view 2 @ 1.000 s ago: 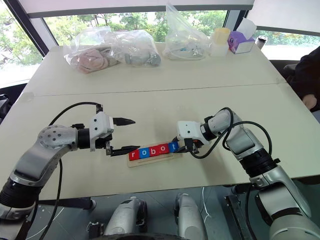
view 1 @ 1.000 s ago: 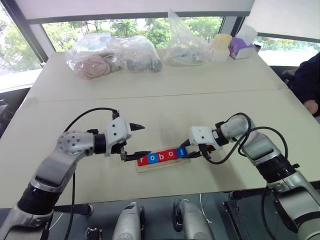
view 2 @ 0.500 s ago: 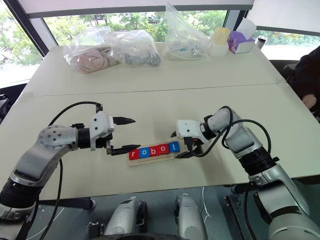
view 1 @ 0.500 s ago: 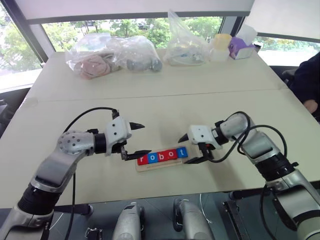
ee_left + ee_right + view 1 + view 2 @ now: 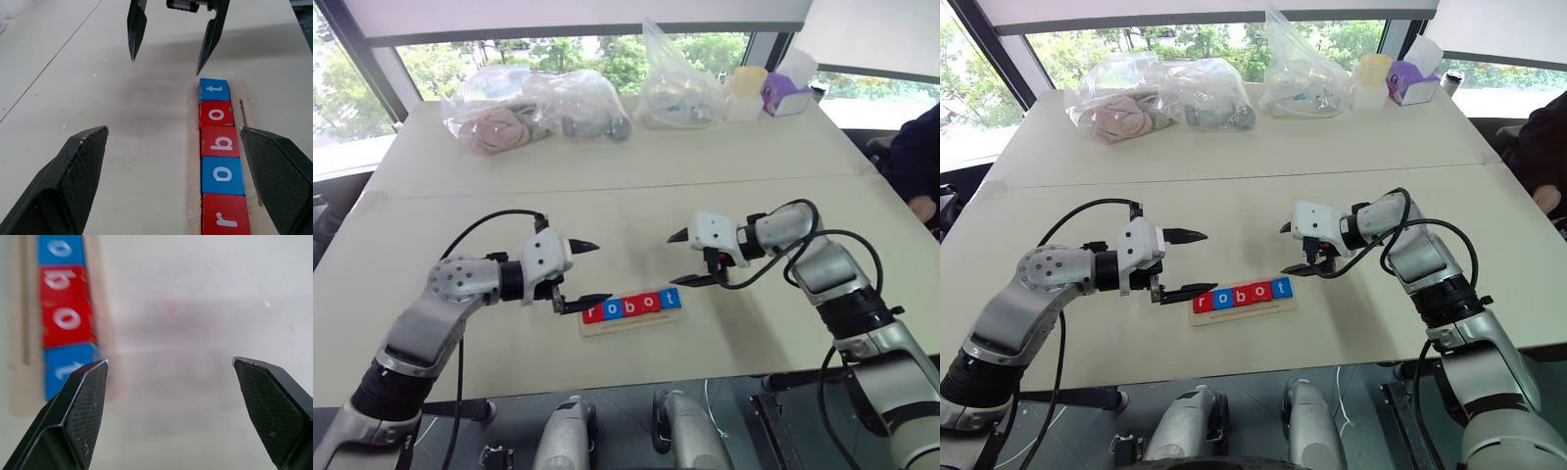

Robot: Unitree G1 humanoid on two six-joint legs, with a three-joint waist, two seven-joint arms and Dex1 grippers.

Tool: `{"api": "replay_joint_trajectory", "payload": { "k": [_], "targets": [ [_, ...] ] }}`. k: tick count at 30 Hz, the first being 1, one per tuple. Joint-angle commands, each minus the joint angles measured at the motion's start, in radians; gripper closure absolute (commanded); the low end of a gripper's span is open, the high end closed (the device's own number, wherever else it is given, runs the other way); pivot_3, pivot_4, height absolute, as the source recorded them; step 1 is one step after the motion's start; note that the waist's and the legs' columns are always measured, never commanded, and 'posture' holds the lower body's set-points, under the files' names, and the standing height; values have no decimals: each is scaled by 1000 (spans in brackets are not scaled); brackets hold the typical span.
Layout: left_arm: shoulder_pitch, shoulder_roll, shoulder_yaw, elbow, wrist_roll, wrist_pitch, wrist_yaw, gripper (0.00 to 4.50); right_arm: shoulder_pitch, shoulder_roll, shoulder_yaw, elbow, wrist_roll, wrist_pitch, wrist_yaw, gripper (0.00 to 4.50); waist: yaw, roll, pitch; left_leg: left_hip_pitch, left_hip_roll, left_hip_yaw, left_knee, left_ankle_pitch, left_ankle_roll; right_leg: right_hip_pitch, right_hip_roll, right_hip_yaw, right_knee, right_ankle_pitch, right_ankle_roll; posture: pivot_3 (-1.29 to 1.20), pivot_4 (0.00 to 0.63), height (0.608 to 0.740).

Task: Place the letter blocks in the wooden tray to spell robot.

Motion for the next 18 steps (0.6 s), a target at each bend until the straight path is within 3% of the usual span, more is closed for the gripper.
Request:
{"api": "replay_joint_trajectory", "payload": {
  "k": [1,18],
  "targets": [
    [-14,-1,13,-17,-2,-12,-5,0,6,13,-20,4,-2,-40,-31,332,0,0,0,0,0,0,0,0,0,0,0,0,0,0,0,0,150,740],
    [-14,14,28,-23,-12,0,-26,0,55,22,0,-40,-8,-43,-29,332,0,0,0,0,0,0,0,0,0,0,0,0,0,0,0,0,150,740]
  ]
}}
